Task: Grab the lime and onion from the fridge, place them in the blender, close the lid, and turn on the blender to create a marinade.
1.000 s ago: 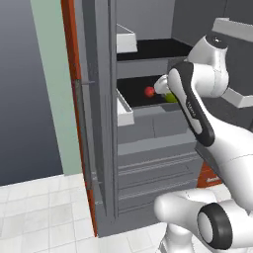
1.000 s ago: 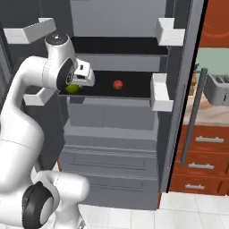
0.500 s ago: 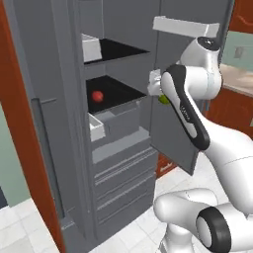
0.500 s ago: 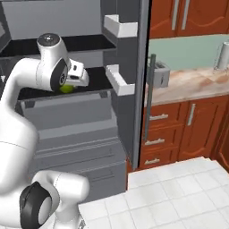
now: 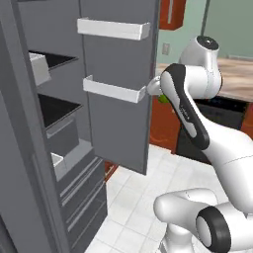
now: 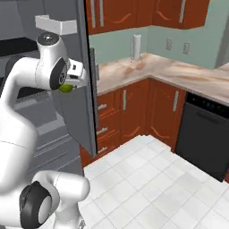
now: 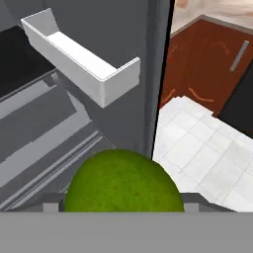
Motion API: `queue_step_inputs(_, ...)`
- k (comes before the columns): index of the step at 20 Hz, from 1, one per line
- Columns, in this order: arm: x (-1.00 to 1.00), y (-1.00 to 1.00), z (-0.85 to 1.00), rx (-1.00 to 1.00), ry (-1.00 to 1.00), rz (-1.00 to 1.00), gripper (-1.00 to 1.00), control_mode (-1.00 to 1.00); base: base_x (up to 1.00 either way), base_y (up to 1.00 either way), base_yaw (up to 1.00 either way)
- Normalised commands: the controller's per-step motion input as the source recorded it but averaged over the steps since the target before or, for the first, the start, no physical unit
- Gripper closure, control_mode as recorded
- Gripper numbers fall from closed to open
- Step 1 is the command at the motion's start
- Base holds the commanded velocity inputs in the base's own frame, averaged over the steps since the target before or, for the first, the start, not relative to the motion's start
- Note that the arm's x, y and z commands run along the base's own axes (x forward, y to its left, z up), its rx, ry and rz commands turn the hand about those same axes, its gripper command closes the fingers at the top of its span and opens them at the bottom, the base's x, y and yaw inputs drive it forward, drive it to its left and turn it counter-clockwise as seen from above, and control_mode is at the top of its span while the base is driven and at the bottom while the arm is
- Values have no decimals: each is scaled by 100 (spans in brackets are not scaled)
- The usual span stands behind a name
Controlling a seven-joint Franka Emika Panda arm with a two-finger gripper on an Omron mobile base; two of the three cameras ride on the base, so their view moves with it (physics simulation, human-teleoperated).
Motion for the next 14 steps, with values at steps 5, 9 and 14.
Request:
queue_step_inputs(5,0,0,0,0,0,0,100,100,0,0,-70)
queue_step_inputs(9,0,0,0,0,0,0,100,100,2,0,-66)
queue_step_inputs(14,0,0,0,0,0,0,100,100,19,-1,-60)
